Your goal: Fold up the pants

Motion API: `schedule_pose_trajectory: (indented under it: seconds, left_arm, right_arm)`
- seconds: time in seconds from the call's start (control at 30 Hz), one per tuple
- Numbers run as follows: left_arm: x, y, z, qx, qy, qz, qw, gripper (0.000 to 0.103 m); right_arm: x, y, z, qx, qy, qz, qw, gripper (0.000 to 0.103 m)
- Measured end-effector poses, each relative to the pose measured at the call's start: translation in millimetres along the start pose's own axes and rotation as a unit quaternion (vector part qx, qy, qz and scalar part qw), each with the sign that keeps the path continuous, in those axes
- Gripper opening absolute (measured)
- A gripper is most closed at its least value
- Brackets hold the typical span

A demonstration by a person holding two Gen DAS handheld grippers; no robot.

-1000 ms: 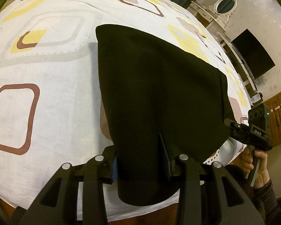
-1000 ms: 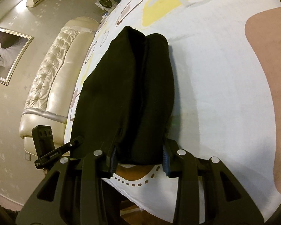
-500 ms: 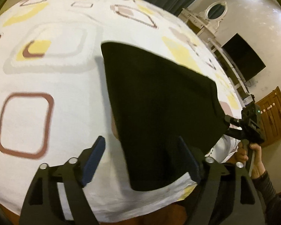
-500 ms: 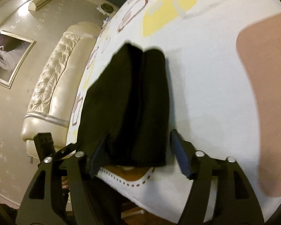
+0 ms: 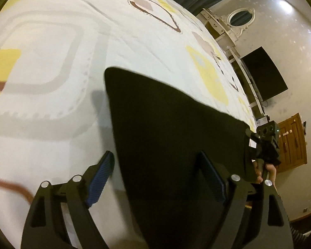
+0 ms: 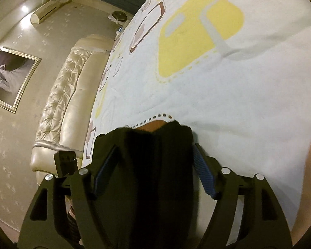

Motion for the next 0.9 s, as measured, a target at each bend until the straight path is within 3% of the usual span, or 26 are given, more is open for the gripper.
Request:
schedule_pose_trajectory:
  seconds: [0.1,0.13,0.17,0.2,0.23,0.37,0.57,0.9]
  left_arm:
    - [-1.2,5.9,-7.2,-0.005,-0.003,0.003,1.0,0.085]
    - [-1.6,5.7,-8.2,-0.007,-0.003,0.007,1.0,0.085]
    - [-0.7,6.5,-9.5,-0.008,-0.003,0.006,0.9999,0.081]
    - [0.2,4.2,-7.7,-0.01,0.001,0.001,0.9999,0.071]
    - [0.7,3.7,-7.7,-0.013,0.008,-0.005,0.9999,0.069]
    - [5.7,-0.7,-4.4,-0.014,0.023,-0.024,0.9994,0.049]
    - [3.3,15.8,11.1,0.008,0.025,-0.008,0.9996,0.029]
    - [-1.4,66.0,3.0,0.014,0.067,-0.036,0.997,0.026]
  right_arm:
    - [-3.4,1.5,-11.2,-0.013,-0.006,0.013,1.0,0.07]
    - [-3.7,1.3,-12.8,-0.016,-0.013,0.018,1.0,0.06]
    - [-3.1,0.5,-15.9,-0.022,-0.02,0.019,0.999,0.05]
    - [-1.9,0.5,-16.9,-0.024,-0.019,0.022,0.999,0.047]
    - [-2.0,-0.4,-16.8,-0.025,-0.019,0.026,0.999,0.041]
    - [-2.6,-3.6,-13.1,-0.015,-0.011,0.036,0.999,0.03]
    - [-18.0,0.0,-4.5,0.008,-0.003,0.062,0.998,0.026]
    - [-32.7,40.0,-20.8,0.035,-0.002,0.072,0.997,0.025]
Point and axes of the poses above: each gripper's, at about its wrist camera, not at the fingertips, and z roughly against the way its jaws point, x to its right, y to its top, the point moved 2 cm from there along -z, roughly the way its jaws point, and after that the axes turned 7 degrees about -y, right-handed, at the moved point
